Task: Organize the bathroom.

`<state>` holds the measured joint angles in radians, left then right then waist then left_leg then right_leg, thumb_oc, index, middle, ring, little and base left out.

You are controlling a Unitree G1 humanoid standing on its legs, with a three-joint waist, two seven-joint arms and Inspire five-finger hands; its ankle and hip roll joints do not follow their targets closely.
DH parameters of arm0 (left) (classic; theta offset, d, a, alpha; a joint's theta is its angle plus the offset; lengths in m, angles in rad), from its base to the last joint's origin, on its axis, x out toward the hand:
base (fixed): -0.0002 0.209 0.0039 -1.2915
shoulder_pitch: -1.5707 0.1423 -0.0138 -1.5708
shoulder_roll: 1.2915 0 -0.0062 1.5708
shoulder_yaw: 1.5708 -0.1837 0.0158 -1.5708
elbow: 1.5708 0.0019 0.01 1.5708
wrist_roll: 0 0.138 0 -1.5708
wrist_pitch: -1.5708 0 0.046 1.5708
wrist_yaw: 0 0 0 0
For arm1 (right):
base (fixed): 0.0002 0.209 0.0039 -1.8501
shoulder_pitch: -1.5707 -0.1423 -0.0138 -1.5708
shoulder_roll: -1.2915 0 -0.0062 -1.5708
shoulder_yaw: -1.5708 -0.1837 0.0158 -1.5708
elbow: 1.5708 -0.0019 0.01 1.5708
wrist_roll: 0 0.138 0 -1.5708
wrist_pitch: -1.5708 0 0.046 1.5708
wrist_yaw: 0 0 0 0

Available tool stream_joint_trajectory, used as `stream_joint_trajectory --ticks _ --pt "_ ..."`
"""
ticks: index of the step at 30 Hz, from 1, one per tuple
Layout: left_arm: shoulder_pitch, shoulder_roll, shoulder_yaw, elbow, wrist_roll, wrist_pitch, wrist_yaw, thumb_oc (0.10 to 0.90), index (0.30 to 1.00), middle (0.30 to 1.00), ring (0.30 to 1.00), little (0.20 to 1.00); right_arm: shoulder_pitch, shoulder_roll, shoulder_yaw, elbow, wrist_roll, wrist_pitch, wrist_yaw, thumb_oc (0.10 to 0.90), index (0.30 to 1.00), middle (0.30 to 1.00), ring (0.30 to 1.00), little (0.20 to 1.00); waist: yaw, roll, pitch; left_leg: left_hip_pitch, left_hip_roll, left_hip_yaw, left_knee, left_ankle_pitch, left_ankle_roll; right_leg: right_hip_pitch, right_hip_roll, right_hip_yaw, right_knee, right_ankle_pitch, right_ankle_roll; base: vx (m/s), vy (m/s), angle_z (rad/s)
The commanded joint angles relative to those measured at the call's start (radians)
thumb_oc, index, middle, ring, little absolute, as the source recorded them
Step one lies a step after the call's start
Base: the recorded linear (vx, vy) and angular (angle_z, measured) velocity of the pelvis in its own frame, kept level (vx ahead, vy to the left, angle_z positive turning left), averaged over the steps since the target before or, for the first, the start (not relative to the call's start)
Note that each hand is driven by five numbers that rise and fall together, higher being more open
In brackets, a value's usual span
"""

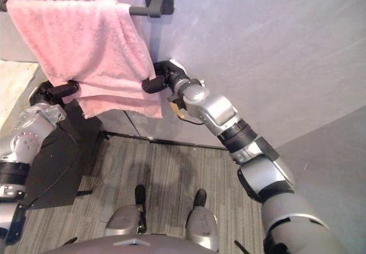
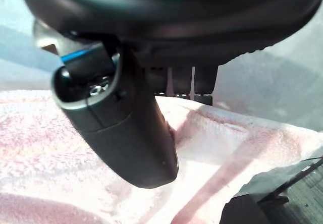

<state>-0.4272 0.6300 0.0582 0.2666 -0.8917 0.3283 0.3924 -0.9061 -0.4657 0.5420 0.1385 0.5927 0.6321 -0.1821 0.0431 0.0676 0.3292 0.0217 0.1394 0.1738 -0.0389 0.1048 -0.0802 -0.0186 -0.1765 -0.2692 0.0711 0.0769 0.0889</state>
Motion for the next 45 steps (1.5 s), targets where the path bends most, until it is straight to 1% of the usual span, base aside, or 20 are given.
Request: stream_joint_trajectory --ticks 1,4,5,6,7,8,9,10,17,23,29,31,33,35,36,38,39,40,42,45 --pt "-0.014 0.043 0.109 -0.066 0.058 -0.094 0.029 0.400 0.300 0.300 0.300 0.300 -0.081 -0.139 -0.130 0.044 -0.155 -0.033 -0.105 0.400 0.300 0.300 0.300 0.300 0.011 -0.024 -0.086 0.046 0.054 0.002 0.091 -0.112 -0.034 -0.029 -0.106 0.059 0.045 -0.062 0.088 0.00 0.000 0.00" --pt "-0.013 0.042 0.113 -0.066 0.060 -0.089 0.017 0.400 0.300 0.300 0.300 0.300 -0.077 -0.140 -0.132 0.044 -0.154 -0.034 -0.088 0.400 0.300 0.300 0.300 0.300 0.011 -0.024 -0.085 0.046 0.053 0.002 0.088 -0.111 -0.034 -0.031 -0.105 0.060 0.045 -0.062 0.087 0.00 0.000 0.00" --pt "-0.013 0.040 0.112 -0.069 0.060 -0.085 0.014 0.402 0.302 0.302 0.302 0.302 -0.073 -0.139 -0.132 0.043 -0.156 -0.042 -0.081 0.604 0.606 0.606 0.606 0.606 0.011 -0.024 -0.083 0.045 0.053 0.002 0.088 -0.111 -0.034 -0.032 -0.105 0.061 0.046 -0.062 0.087 0.00 0.000 0.00" --pt "-0.012 0.040 0.112 -0.070 0.061 -0.084 0.011 0.420 0.331 0.331 0.331 0.331 -0.071 -0.138 -0.132 0.042 -0.159 -0.044 -0.079 0.758 0.836 0.836 0.836 0.836 0.011 -0.024 -0.083 0.045 0.054 0.002 0.089 -0.111 -0.034 -0.033 -0.105 0.061 0.047 -0.062 0.087 0.00 0.000 0.00" --pt "-0.012 0.038 0.111 -0.073 0.065 -0.086 -0.005 0.546 0.519 0.519 0.519 0.519 -0.068 -0.134 -0.131 0.035 -0.159 -0.051 -0.073 0.800 0.900 0.900 0.900 0.900 0.011 -0.024 -0.082 0.044 0.054 0.003 0.089 -0.111 -0.034 -0.033 -0.105 0.061 0.046 -0.062 0.087 0.00 0.000 0.00" --pt "-0.012 0.038 0.108 -0.076 0.059 -0.084 -0.004 0.596 0.594 0.594 0.594 0.594 -0.069 -0.132 -0.128 0.032 -0.164 -0.050 -0.068 0.800 0.900 0.900 0.900 0.900 0.012 -0.024 -0.081 0.043 0.054 0.003 0.090 -0.110 -0.035 -0.033 -0.105 0.060 0.046 -0.062 0.087 0.00 0.000 0.00" --pt "-0.011 0.035 0.106 -0.079 0.054 -0.078 -0.005 0.764 0.846 0.846 0.846 0.846 -0.070 -0.128 -0.125 0.030 -0.171 -0.049 -0.066 0.800 0.900 0.900 0.900 0.900 0.012 -0.024 -0.080 0.042 0.054 0.003 0.091 -0.110 -0.035 -0.034 -0.104 0.061 0.046 -0.061 0.086 0.00 0.000 0.00" --pt "-0.012 0.034 0.105 -0.080 0.052 -0.071 -0.010 0.800 0.900 0.900 0.900 0.900 -0.072 -0.126 -0.122 0.027 -0.179 -0.047 -0.059 0.800 0.900 0.900 0.900 0.900 0.013 -0.025 -0.079 0.041 0.054 0.003 0.091 -0.110 -0.035 -0.035 -0.104 0.060 0.045 -0.061 0.086 0.00 0.000 0.00" --pt "-0.021 0.032 0.092 -0.082 0.049 -0.055 -0.021 0.800 0.900 0.900 0.900 0.900 -0.080 -0.121 -0.108 0.023 -0.175 -0.049 -0.055 0.800 0.900 0.900 0.900 0.900 0.013 -0.026 -0.079 0.040 0.056 0.007 0.086 -0.107 -0.035 -0.038 -0.103 0.058 0.044 -0.060 0.087 0.00 0.000 0.00" --pt "-0.035 0.034 0.079 -0.068 0.068 -0.064 -0.034 0.800 0.900 0.900 0.900 0.900 -0.083 -0.114 -0.102 0.032 -0.170 -0.051 -0.066 0.800 0.900 0.900 0.900 0.900 0.013 -0.028 -0.079 0.040 0.058 0.012 0.091 -0.108 -0.036 -0.036 -0.105 0.054 0.044 -0.059 0.087 0.00 0.000 0.00" --pt "0.012 0.011 0.067 -0.072 0.136 -0.044 -0.102 0.800 0.900 0.900 0.900 0.900 -0.040 -0.112 -0.115 0.038 -0.201 -0.008 -0.053 0.800 0.900 0.900 0.900 0.900 0.015 -0.032 -0.092 0.046 0.059 0.015 0.086 -0.112 -0.036 -0.029 -0.104 0.051 0.037 -0.059 0.091 0.00 0.000 0.00" --pt "0.069 -0.017 0.063 -0.086 0.179 -0.036 -0.110 0.800 0.900 0.900 0.900 0.900 0.014 -0.107 -0.121 0.034 -0.225 0.008 -0.021 0.800 0.900 0.900 0.900 0.900 0.016 -0.036 -0.100 0.048 0.059 0.013 0.081 -0.112 -0.035 -0.026 -0.101 0.051 0.033 -0.059 0.092 0.00 0.000 0.00" --pt "0.166 -0.085 0.059 -0.098 0.191 -0.065 -0.120 0.800 0.900 0.900 0.900 0.900 0.125 -0.092 -0.121 0.024 -0.274 0.016 0.017 0.800 0.900 0.900 0.900 0.900 0.017 -0.043 -0.110 0.054 0.057 0.008 0.077 -0.113 -0.032 -0.018 -0.095 0.052 0.025 -0.061 0.090 0.00 0.000 0.00" --pt "0.200 -0.108 0.060 -0.103 0.171 -0.066 -0.122 0.800 0.900 0.900 0.900 0.900 0.165 -0.088 -0.122 0.020 -0.292 0.021 0.035 0.800 0.900 0.900 0.900 0.900 0.018 -0.046 -0.113 0.057 0.057 0.007 0.075 -0.113 -0.030 -0.014 -0.093 0.051 0.022 -0.061 0.089 0.00 0.000 0.00" --pt "0.248 -0.149 0.059 -0.106 0.134 -0.081 -0.123 0.800 0.900 0.900 0.900 0.900 0.230 -0.078 -0.121 0.015 -0.328 0.029 0.061 0.800 0.900 0.900 0.900 0.900 0.018 -0.049 -0.117 0.060 0.058 0.005 0.072 -0.114 -0.029 -0.008 -0.090 0.050 0.018 -0.062 0.087 0.00 0.000 0.00" --pt "0.333 -0.221 0.070 -0.085 0.105 -0.121 -0.148 0.800 0.900 0.900 0.900 0.900 0.367 -0.054 -0.134 0.029 -0.402 -0.011 0.118 0.800 0.900 0.900 0.900 0.900 0.014 -0.055 -0.121 0.068 0.061 0.008 0.068 -0.115 -0.027 -0.001 -0.082 0.052 0.014 -0.066 0.083 0.02 -0.008 0.00" --pt "0.359 -0.245 0.074 -0.067 0.128 -0.143 -0.155 0.800 0.900 0.900 0.900 0.900 0.421 -0.048 -0.139 0.045 -0.447 -0.035 0.150 0.800 0.900 0.900 0.900 0.900 0.013 -0.058 -0.123 0.071 0.062 0.011 0.066 -0.114 -0.027 0.001 -0.080 0.051 0.012 -0.066 0.082 0.00 0.000 0.00" --pt "0.370 -0.255 0.078 -0.058 0.128 -0.143 -0.152 0.800 0.900 0.900 0.900 0.900 0.442 -0.046 -0.140 0.052 -0.453 -0.029 0.163 0.800 0.900 0.900 0.900 0.900 0.013 -0.059 -0.123 0.072 0.063 0.012 0.065 -0.115 -0.026 0.003 -0.079 0.051 0.010 -0.066 0.081 0.00 0.000 0.00" --pt "0.411 -0.292 0.076 -0.013 0.116 -0.176 -0.169 0.800 0.900 0.900 0.900 0.900 0.533 -0.033 -0.137 0.084 -0.488 -0.061 0.190 0.800 0.900 0.900 0.900 0.900 0.011 -0.065 -0.124 0.079 0.065 0.016 0.060 -0.113 -0.026 0.007 -0.076 0.049 0.005 -0.065 0.079 0.00 -0.008 -0.02" --pt "0.430 -0.310 0.076 0.045 0.109 -0.184 -0.194 0.800 0.900 0.900 0.900 0.900 0.592 -0.015 -0.134 0.131 -0.516 -0.094 0.208 0.800 0.900 0.900 0.900 0.900 0.010 -0.069 -0.123 0.078 0.066 0.017 0.062 -0.113 -0.025 0.005 -0.074 0.047 0.005 -0.065 0.079 -0.03 -0.009 -0.01"
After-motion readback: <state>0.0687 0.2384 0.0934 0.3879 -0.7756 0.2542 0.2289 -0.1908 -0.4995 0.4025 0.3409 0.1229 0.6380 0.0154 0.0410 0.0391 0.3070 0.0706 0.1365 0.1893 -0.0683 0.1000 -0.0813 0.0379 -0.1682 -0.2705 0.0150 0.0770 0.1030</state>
